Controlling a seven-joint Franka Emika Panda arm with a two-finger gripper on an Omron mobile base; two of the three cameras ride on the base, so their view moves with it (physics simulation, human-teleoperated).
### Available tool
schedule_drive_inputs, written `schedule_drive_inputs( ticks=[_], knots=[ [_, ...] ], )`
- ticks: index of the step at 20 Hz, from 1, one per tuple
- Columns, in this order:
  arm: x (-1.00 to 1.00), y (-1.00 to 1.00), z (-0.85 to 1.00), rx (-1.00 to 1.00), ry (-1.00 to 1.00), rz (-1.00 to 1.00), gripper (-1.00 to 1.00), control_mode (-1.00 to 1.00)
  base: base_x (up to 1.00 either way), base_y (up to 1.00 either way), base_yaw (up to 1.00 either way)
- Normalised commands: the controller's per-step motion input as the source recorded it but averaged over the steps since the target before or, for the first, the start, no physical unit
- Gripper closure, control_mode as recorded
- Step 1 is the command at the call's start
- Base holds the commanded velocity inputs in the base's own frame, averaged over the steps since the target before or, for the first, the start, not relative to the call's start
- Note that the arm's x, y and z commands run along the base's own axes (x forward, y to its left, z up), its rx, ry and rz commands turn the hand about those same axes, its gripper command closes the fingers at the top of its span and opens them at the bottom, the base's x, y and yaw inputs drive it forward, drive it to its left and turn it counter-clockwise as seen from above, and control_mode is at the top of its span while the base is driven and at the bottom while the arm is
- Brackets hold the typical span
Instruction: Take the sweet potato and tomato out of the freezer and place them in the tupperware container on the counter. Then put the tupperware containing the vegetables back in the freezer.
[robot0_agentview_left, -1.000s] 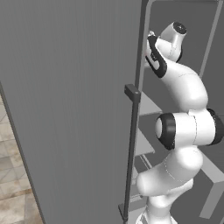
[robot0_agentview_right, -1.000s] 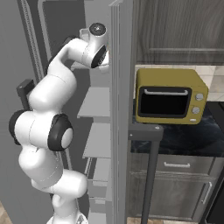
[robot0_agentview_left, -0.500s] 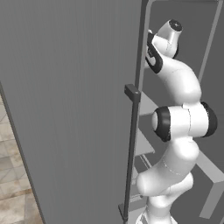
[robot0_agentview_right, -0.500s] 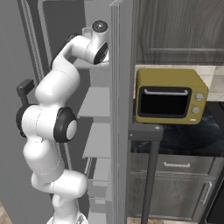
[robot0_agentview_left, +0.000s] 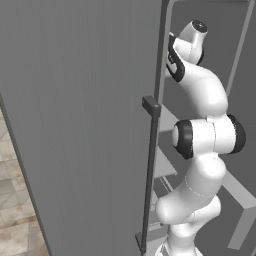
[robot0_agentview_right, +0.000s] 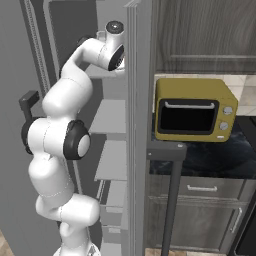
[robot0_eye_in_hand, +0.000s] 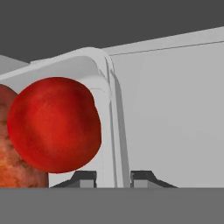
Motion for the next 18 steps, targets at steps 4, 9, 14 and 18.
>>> schedule_drive_inputs(
  ticks=[4, 9, 14, 18],
  knots=[
    [0.33, 0.00, -0.31, 0.00, 0.00, 0.00, 1.00, -1.00, 0.00, 0.00, 0.00],
    [0.26, 0.00, -0.23, 0.00, 0.00, 0.00, -1.00, -1.00, 0.00, 0.00, 0.00],
    [0.13, 0.00, -0.03, 0.00, -0.01, 0.00, -1.00, -1.00, 0.00, 0.00, 0.00],
    [0.04, 0.00, 0.00, 0.00, -0.04, 0.00, -1.00, -1.00, 0.00, 0.00, 0.00]
  ],
)
